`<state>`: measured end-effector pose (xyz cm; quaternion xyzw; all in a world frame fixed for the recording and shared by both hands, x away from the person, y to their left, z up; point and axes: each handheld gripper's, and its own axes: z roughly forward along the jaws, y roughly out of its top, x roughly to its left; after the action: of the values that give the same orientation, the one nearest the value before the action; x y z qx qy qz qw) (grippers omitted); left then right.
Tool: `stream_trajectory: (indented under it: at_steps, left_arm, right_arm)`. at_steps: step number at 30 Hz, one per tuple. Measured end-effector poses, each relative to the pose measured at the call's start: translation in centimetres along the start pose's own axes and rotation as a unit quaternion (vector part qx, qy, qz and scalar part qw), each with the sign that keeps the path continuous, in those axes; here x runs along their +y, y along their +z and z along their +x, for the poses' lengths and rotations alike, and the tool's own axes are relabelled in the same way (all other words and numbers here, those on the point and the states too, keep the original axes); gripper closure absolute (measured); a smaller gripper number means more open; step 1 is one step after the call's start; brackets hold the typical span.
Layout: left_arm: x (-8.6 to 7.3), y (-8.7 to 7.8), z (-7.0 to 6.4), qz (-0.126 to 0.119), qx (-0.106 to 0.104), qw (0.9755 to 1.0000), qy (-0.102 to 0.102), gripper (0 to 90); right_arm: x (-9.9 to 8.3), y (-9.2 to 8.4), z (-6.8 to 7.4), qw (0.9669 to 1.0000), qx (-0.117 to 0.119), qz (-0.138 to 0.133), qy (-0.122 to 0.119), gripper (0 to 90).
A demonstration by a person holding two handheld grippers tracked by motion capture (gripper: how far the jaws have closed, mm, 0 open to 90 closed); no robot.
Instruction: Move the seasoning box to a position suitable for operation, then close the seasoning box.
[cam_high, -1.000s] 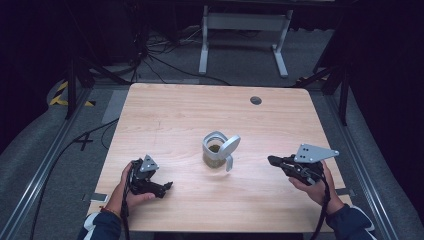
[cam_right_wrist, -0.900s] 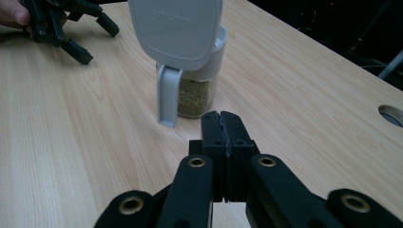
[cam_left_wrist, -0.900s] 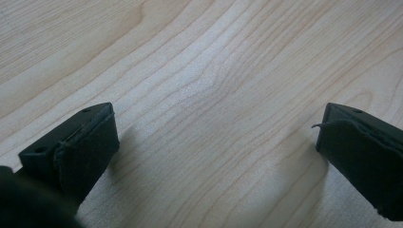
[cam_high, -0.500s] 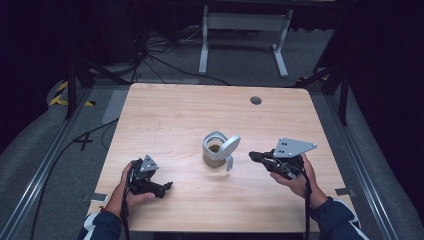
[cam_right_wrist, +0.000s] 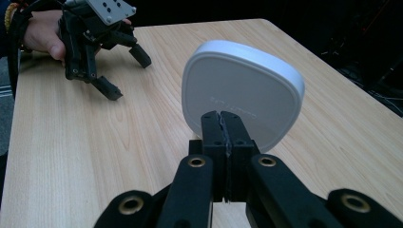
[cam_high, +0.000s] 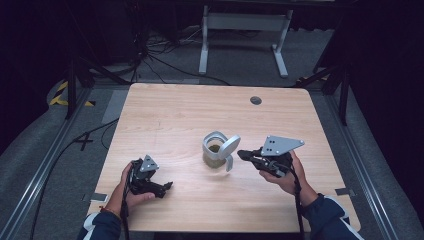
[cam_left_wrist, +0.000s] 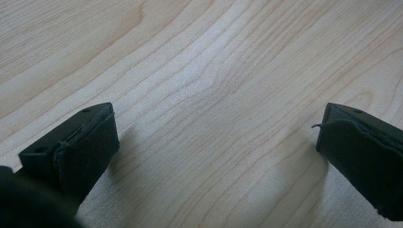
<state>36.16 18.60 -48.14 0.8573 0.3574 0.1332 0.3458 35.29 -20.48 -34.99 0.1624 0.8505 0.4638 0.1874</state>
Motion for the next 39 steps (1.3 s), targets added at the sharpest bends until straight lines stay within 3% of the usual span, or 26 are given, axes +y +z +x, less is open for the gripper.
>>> stream_trajectory:
  at_steps: [11,39]
  left_arm:
    - [0.0,0.0,0.0,0.000,0.000,1.0000,0.000,0.5]
    - [0.0,0.0,0.0,0.000,-0.002,1.0000,0.003,0.5]
  right_arm:
    - [0.9,1.0,0.0,0.9999,0.010,-0.001,-0.005,90.0]
    - [2.3,3.3,-0.4,0.9999,-0.002,0.011,-0.013,90.0]
